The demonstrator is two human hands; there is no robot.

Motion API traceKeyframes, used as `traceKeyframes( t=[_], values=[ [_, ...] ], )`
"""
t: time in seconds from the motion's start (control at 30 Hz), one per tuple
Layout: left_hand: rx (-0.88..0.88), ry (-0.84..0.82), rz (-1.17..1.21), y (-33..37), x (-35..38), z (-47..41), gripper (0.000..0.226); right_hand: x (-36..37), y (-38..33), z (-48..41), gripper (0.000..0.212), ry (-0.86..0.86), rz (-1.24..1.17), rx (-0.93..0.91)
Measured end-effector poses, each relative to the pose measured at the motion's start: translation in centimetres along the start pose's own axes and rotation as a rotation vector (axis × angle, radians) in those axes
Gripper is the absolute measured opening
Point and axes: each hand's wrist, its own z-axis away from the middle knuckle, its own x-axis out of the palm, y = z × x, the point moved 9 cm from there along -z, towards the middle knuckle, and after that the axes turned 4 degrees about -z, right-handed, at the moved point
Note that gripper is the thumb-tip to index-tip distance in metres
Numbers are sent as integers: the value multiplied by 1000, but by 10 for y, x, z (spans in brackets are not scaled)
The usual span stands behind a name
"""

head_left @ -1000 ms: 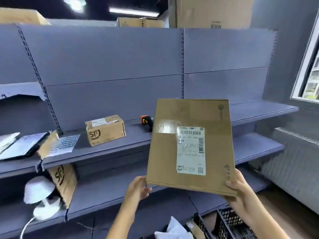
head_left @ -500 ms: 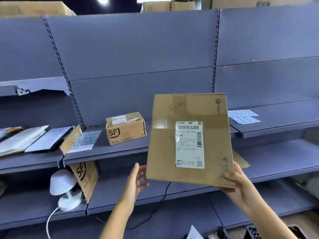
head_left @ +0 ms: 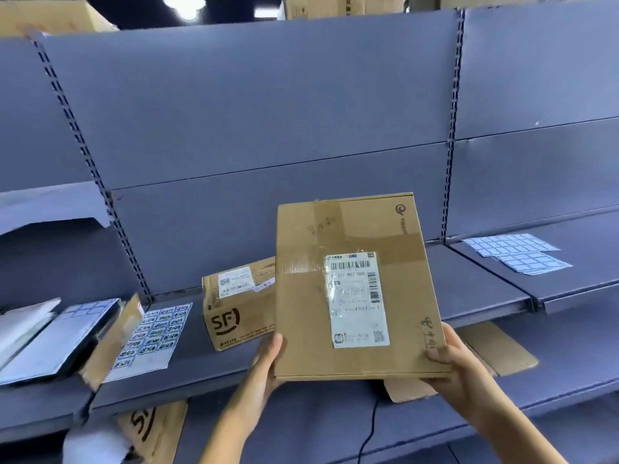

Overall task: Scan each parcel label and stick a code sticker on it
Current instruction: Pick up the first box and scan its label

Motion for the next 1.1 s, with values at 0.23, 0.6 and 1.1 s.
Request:
traceKeyframes(
  t=[0.23,0.6,1.1],
  values=[
    [-25,103,80,-10,14,-40,71,-13,-7,-46,107,-84,64,55],
    [117,344,216,5,0,-76,94,-89,-41,-146,31,327,252,-7],
    [219,310,-5,25,-40,-119,84,-80,20,-244,15,289,1099,196]
  ],
)
